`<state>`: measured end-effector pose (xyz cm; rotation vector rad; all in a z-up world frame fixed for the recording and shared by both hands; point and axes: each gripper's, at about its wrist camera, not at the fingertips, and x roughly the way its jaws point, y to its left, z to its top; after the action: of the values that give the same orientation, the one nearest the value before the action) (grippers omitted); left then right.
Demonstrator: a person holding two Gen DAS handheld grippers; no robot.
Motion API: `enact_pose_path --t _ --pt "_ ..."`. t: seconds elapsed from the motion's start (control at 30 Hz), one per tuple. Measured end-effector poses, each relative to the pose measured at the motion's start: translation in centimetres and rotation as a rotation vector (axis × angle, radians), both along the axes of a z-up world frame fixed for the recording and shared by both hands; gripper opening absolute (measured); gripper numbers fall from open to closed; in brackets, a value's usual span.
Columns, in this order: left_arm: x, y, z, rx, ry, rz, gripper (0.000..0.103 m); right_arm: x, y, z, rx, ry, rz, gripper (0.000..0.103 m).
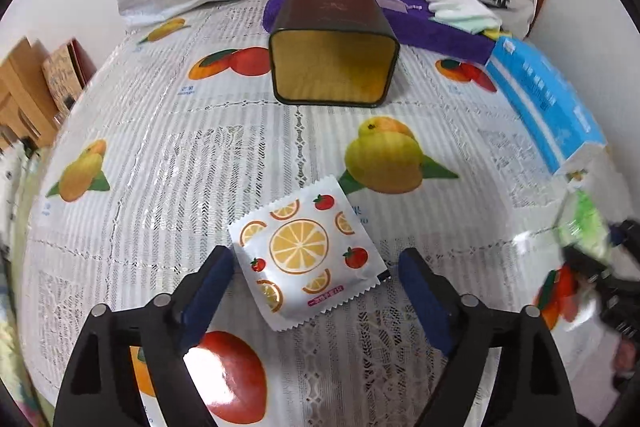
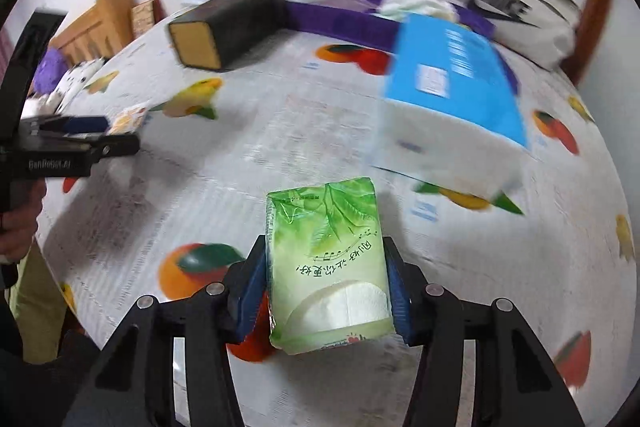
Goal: Organize soft objects
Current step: 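Grasp the green tissue pack with the right tool while the left tool holds the sachet, then carry the sachet and green pack onto the purple towel and open both tools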
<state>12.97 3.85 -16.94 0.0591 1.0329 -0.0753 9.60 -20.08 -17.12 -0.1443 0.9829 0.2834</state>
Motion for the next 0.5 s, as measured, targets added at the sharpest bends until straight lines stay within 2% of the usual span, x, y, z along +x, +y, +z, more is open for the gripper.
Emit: enact_pose_path --t 0.07,0.13,0.17,0.2,0.3,0.43,0.5 --pt "0.0 -0.3 -0.1 0.001 -0.017 0.011 0.085 0.2 -1.1 0.0 0.013 -0.002 -0.031 0.053" --pt "-0.1 -0.5 0.2 0.002 -0.051 -0.001 0.067 0.5 -1.9 0.0 0.025 -0.007 -0.058 0.053" --pt "-0.1 -0.8 0.3 0.003 -0.057 -0.013 0.055 0.6 -2.1 0.0 0.026 -0.009 -0.066 0.053" --pt "-0.1 -1.1 0.4 0.007 -0.056 -0.02 0.049 0.7 -2.1 0.0 0.029 -0.01 -0.069 0.053" --pt "0.1 -1.8 0.5 0.024 -0.07 -0.033 0.041 0.8 -2.1 0.0 0.02 -0.017 -0.066 0.053" --pt "0.2 -1.8 0.8 0.0 -0.074 -0.037 0.033 0.9 -2.4 -0.1 0.033 -0.014 -0.07 0.053" --pt "0.3 -1.7 1.1 -0.021 -0.084 -0.044 0.016 1.0 -2.5 0.0 0.039 -0.009 -0.074 0.053"
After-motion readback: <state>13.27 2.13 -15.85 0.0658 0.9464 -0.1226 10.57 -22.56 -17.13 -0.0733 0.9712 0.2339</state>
